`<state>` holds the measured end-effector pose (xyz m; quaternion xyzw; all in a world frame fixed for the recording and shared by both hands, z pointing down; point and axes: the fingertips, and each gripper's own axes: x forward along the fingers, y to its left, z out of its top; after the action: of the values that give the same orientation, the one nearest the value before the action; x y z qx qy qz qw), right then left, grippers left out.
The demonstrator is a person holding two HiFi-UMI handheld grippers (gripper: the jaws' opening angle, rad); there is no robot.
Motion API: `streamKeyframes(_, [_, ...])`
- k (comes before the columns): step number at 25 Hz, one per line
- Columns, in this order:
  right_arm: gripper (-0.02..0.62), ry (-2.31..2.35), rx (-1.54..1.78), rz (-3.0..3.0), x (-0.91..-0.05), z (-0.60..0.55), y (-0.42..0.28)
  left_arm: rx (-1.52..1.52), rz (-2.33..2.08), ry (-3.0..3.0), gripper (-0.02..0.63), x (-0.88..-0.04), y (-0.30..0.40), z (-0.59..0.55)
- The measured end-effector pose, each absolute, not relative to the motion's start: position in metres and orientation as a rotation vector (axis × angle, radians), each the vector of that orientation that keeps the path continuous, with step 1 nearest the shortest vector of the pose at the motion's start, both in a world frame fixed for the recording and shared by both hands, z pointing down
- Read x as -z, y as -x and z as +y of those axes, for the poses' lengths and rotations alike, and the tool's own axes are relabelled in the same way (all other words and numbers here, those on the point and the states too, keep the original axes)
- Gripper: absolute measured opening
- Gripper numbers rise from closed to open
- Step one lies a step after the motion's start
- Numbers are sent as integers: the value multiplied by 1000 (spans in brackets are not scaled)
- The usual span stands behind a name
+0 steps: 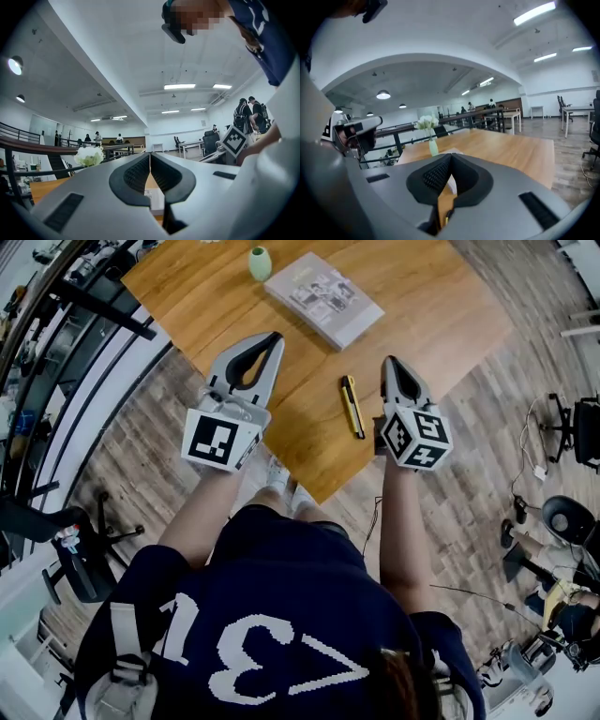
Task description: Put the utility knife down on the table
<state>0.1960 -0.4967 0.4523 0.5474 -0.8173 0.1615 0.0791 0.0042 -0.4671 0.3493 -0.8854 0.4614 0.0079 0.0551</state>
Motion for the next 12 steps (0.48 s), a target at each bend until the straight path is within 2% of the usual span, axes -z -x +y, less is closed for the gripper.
streamKeyframes(6, [24, -1684, -232, -2579, -354, -488, -197, -100, 1372, 2607, 18, -301, -9, -469])
streamKeyframes(12, [23, -1749, -162, -2709, -296, -476, -204, -162, 1353, 2589, 18, -275, -13, -469])
